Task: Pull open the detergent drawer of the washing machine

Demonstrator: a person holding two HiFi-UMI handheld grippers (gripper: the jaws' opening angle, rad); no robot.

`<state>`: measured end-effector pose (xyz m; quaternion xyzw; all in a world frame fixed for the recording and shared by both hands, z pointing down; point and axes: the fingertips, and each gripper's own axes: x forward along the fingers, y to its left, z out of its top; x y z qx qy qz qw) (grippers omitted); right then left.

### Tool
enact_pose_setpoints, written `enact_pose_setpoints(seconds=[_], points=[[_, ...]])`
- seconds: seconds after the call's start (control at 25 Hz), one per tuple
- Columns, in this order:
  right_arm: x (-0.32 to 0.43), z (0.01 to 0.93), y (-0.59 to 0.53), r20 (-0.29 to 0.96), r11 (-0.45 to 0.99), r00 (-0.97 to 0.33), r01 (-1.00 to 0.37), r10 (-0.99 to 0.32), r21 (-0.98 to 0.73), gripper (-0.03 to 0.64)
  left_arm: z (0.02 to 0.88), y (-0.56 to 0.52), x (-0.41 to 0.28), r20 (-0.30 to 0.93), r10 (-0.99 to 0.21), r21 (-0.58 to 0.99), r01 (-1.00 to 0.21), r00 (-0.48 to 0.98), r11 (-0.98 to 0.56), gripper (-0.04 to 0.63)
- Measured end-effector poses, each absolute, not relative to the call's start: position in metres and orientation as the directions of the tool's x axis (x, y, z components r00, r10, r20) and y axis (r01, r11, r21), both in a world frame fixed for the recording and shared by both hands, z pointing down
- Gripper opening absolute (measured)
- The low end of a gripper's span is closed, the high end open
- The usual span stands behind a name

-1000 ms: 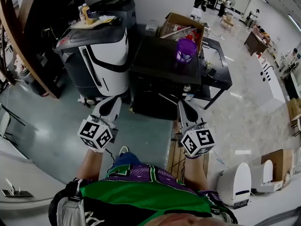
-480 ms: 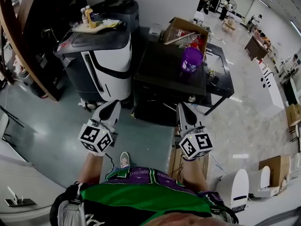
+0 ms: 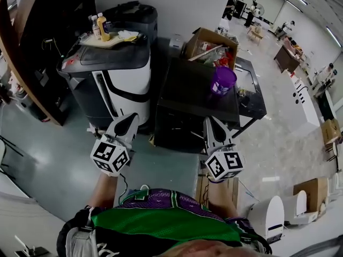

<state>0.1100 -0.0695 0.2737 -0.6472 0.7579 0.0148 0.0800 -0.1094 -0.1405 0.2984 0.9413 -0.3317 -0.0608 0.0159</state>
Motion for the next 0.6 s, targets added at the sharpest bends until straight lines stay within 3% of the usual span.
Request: enact_pose_setpoints(seconds=[0.6], points=[[0.081,0.294,-0.138,-0.092,0.072,-0.059,-0.987,-0.994,-0.142,0.002,0.306,-0.218,-0.121,-0.089,-0.519,0.080,-0.513,0.850,-0.855,0.015]])
